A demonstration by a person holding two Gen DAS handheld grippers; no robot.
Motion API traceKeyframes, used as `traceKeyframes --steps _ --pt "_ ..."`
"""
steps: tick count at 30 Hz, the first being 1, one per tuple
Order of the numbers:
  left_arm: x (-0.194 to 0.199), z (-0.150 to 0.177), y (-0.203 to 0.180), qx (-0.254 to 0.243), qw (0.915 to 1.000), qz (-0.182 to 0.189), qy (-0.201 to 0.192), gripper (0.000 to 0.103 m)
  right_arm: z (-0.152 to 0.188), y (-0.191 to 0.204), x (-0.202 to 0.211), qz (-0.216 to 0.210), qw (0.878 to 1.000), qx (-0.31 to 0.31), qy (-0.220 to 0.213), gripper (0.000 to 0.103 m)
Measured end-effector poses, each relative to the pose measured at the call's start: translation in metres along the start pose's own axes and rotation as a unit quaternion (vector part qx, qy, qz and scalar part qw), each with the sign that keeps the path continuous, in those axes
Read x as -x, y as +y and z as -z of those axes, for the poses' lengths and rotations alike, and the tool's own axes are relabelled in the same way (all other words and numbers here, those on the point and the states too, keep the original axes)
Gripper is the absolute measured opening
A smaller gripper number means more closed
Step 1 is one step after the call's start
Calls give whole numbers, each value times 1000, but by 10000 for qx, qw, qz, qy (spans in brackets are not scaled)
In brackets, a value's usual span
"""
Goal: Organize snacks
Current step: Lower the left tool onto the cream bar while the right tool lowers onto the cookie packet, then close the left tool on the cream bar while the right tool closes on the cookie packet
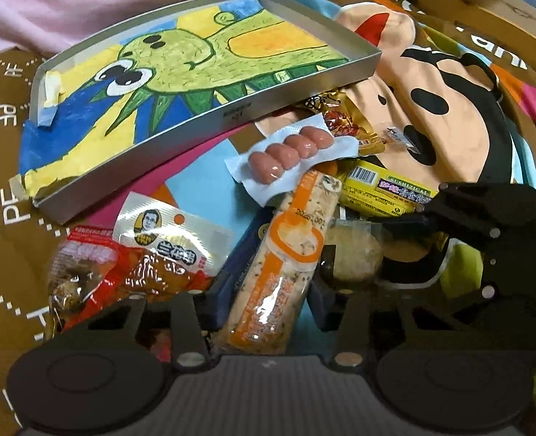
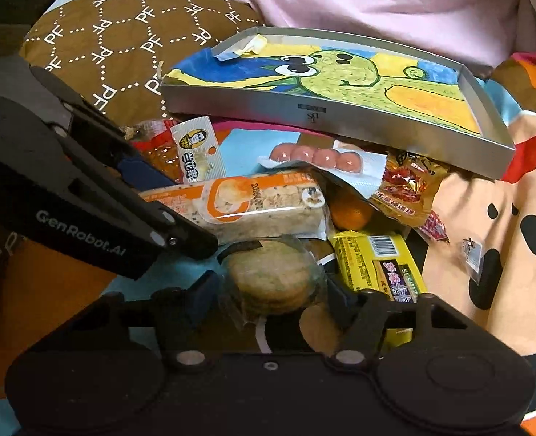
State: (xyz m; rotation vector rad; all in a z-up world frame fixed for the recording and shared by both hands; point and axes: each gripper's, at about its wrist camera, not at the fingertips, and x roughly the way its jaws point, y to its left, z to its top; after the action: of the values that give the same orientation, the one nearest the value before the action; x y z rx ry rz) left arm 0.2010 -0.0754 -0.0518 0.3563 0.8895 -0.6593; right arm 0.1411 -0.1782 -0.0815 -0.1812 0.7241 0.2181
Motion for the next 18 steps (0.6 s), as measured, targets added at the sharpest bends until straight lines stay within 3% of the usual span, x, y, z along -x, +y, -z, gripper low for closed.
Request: traceKeyframes --steps 5,18 --pt "6 1 -1 307 9993 -41 227 40 1 3 9 62 10000 -1 37 53" --pt "39 24 -4 1171 9917 -345 409 37 10 13 43 225 9993 260 -131 52"
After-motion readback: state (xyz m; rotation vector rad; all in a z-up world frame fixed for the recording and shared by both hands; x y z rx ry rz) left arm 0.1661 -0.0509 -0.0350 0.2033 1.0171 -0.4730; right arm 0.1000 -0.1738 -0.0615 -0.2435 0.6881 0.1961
